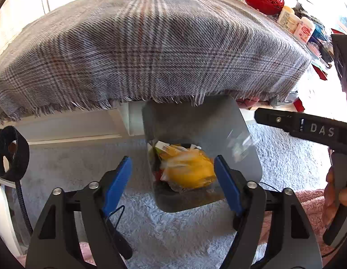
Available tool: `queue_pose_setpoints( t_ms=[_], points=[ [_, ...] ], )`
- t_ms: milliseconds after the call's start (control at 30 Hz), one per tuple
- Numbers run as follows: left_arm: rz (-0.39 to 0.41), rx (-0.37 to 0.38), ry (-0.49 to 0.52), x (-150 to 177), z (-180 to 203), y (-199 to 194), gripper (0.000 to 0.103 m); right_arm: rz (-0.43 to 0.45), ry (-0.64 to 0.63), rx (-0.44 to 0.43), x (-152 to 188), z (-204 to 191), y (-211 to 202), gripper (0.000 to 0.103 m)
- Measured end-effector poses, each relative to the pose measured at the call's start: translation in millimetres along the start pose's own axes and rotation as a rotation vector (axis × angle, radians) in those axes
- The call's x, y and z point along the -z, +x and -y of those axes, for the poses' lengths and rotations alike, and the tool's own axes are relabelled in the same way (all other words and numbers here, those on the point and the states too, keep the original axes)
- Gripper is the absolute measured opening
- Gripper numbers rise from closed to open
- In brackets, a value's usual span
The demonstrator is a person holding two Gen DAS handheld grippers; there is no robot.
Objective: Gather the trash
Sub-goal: 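Lower both items into the bin and open both grippers, then raise both open grippers back toward the table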
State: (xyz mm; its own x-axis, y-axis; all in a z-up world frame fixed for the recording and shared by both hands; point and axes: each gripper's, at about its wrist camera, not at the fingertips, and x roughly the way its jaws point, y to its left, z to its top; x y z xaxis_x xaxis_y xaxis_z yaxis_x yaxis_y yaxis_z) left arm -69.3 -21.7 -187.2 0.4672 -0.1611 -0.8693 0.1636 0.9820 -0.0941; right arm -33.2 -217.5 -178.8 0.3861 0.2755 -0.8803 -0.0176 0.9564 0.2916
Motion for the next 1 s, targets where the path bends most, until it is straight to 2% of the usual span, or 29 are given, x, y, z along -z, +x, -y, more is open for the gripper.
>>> queue_pose_setpoints(
  t_ms=[67, 167, 367, 567, 733, 933, 1000],
  points=[
    [0.009, -0.007, -0.015, -1, -4, -4, 0.083, 0.017, 0.009, 0.009, -1, 3, -5, 0.084],
    [0.031, -0.023, -0.018, -3, -9, -12, 0.094, 0.035, 0.007, 0.009, -3, 4, -12, 0.098],
    [0.073, -0.025, -0.021, -12, -16, -35, 0.095, 0.047, 0.007, -0.029, -11, 0, -25, 0.099],
    [0.125, -0.023, -0.002, -40, -14, -70, 0.095, 0.116, -0.008, -0.048, -39, -10, -58, 0.099],
    [0.136, 0.030, 0.005, -81, -18, -85, 0.095, 0.186, -0.013, -0.073, -79, -13, -86, 0.099],
    [0.168, 0.002, 0.034, -144, -24, -83, 0.095, 0.219, -0.048, -0.029, -139, -18, -89, 0.099],
    [0.191, -0.031, 0.052, -164, -25, -78, 0.095, 0.218, -0.051, -0.017, -165, -17, -83, 0.099]
  ],
)
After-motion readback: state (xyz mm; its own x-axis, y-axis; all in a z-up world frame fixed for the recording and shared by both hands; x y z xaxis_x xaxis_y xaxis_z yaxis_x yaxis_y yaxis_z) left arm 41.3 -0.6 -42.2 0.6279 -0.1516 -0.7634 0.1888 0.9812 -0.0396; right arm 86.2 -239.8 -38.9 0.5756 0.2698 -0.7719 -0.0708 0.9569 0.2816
